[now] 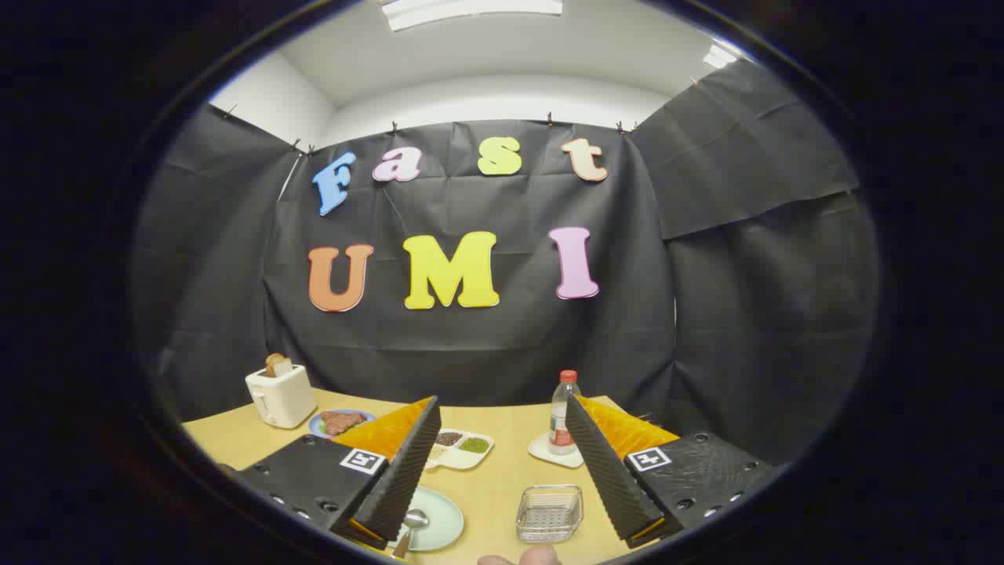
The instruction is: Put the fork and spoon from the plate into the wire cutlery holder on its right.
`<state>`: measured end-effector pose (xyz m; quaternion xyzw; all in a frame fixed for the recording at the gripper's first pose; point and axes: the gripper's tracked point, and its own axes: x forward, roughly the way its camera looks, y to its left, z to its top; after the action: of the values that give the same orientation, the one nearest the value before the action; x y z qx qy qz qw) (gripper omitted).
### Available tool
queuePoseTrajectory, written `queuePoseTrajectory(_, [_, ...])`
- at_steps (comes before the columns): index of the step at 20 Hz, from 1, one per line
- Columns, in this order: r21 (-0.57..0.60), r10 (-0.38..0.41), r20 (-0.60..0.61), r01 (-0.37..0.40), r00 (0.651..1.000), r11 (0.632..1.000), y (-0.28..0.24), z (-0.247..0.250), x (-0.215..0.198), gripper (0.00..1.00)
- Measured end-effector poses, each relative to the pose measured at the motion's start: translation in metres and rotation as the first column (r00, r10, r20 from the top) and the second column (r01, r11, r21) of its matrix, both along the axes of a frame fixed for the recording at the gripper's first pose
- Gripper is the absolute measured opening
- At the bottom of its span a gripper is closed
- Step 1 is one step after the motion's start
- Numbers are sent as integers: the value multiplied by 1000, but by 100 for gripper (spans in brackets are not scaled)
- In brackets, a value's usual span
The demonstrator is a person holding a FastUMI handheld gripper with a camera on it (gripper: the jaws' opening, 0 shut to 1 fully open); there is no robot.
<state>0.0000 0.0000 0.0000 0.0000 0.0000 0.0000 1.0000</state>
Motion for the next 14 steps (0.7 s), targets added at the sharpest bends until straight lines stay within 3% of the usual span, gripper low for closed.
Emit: queuePoseTrajectory(14, [2,1,-8,0,1000,1000,2,-4,3,96])
